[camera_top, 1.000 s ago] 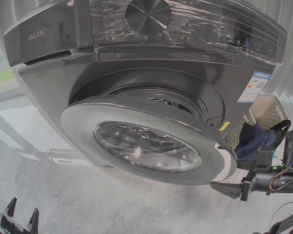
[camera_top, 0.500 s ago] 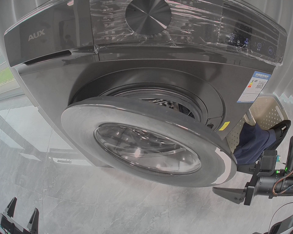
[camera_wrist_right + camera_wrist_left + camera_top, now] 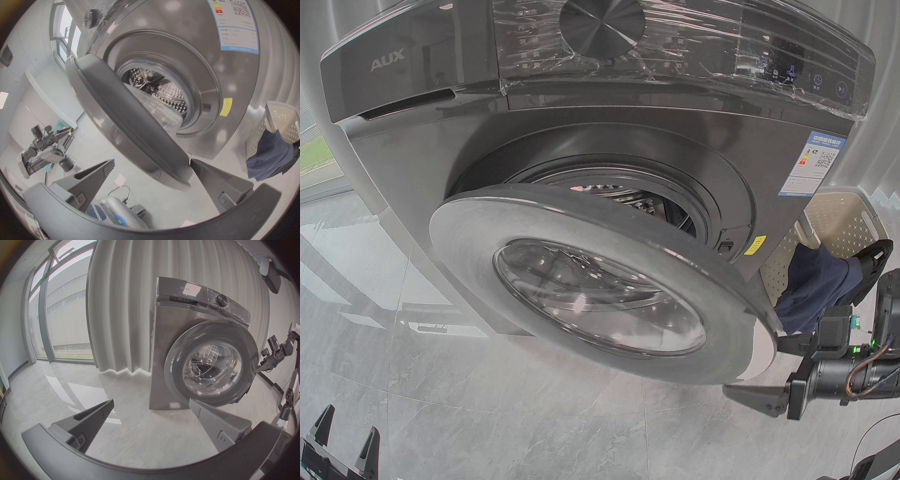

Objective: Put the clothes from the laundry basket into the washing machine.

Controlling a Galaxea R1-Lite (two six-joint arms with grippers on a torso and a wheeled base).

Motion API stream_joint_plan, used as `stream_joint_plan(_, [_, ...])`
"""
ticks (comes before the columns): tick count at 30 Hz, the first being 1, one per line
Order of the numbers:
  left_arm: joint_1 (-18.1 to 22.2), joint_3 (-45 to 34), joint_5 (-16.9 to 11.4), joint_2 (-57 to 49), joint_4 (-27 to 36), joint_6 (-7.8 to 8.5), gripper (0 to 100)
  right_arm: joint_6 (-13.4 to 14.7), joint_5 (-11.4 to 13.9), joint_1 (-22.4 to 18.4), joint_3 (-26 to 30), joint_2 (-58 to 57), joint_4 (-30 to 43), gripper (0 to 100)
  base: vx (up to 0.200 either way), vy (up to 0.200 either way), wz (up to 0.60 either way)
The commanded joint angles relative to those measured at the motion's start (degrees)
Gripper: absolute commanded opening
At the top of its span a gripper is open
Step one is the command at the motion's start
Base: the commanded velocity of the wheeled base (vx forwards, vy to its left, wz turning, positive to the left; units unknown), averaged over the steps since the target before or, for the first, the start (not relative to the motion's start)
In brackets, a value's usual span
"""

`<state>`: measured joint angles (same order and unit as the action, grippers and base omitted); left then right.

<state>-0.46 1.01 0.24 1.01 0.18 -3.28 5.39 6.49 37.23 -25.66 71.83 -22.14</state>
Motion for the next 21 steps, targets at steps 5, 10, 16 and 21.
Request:
stream_joint_plan(5, [-0.1, -1.0, 0.0, -0.9, 0.0, 0.03, 100, 0.1, -0.1, 1.4, 4.7, -3.9, 0.0, 100, 0.0, 0.0, 0.0])
stream_joint_plan(10, [0.0, -1.0, 0.0, -0.9, 0.1, 0.03, 100, 0.1, -0.7, 0.6, 11.2, -6.9, 0.6, 100, 0.0, 0.0, 0.0])
stream_joint_plan(16, [0.0, -1.0, 0.0, -0.9, 0.0, 0.03, 100, -0.2, -0.9, -4.6, 17.0, -8.9, 0.6, 100, 0.0, 0.0, 0.0])
stream_joint_plan(21, [0.0, -1.0, 0.0, -0.9, 0.0, 0.03, 100, -0.2, -0.5, -12.2, 12.5, -5.3, 0.0, 100, 0.0, 0.0, 0.0])
